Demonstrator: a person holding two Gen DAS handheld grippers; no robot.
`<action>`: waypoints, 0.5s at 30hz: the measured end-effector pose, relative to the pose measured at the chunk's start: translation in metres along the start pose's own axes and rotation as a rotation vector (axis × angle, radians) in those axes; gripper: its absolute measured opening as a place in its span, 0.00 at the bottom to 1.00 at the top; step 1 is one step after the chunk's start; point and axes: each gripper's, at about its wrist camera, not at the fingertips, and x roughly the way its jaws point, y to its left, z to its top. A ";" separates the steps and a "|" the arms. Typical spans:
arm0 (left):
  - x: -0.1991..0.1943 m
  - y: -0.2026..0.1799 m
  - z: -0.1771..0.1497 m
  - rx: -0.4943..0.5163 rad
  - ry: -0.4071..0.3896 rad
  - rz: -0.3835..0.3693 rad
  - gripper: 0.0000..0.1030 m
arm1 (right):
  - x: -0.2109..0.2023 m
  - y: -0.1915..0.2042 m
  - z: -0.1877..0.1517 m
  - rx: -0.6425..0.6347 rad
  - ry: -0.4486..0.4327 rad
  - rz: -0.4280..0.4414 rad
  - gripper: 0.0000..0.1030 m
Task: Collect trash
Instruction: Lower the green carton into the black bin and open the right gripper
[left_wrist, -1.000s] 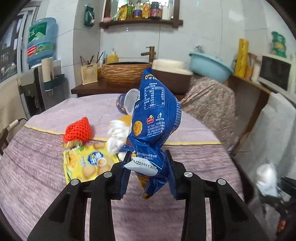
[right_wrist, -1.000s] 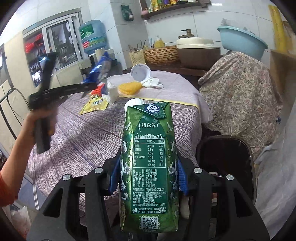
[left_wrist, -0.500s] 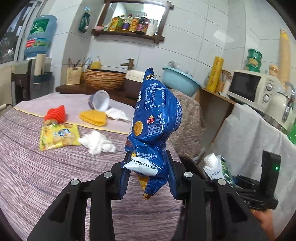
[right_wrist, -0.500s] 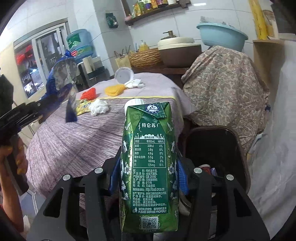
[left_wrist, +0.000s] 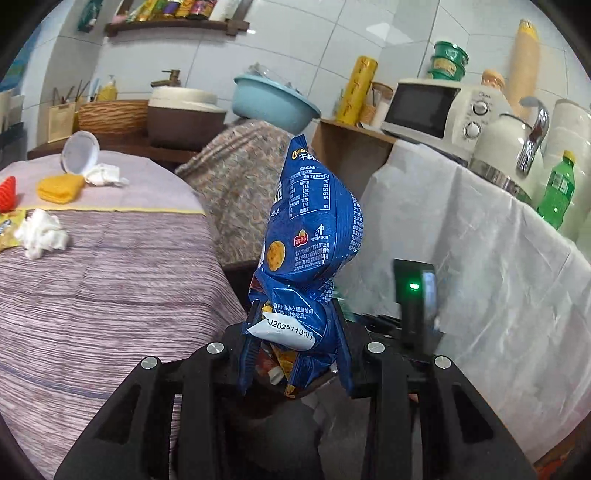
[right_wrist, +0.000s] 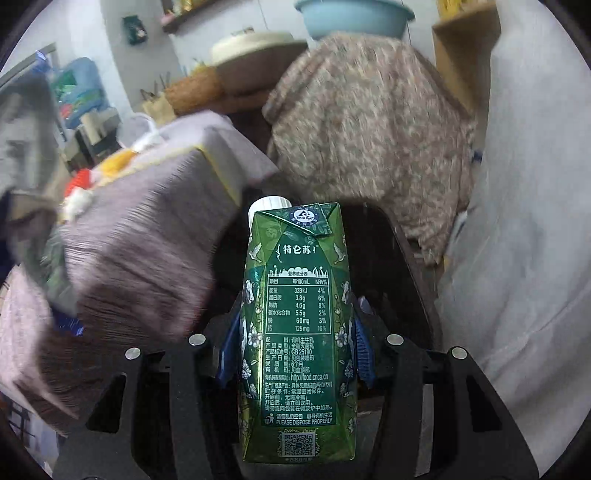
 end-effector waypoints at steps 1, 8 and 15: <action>0.004 -0.002 -0.004 0.002 0.009 0.001 0.34 | 0.012 -0.007 -0.001 0.020 0.015 -0.003 0.50; 0.032 -0.006 -0.017 0.015 0.074 0.010 0.34 | 0.076 -0.034 -0.002 0.023 0.087 -0.072 0.50; 0.055 -0.009 -0.023 0.043 0.123 0.009 0.34 | 0.095 -0.048 -0.006 0.028 0.093 -0.108 0.60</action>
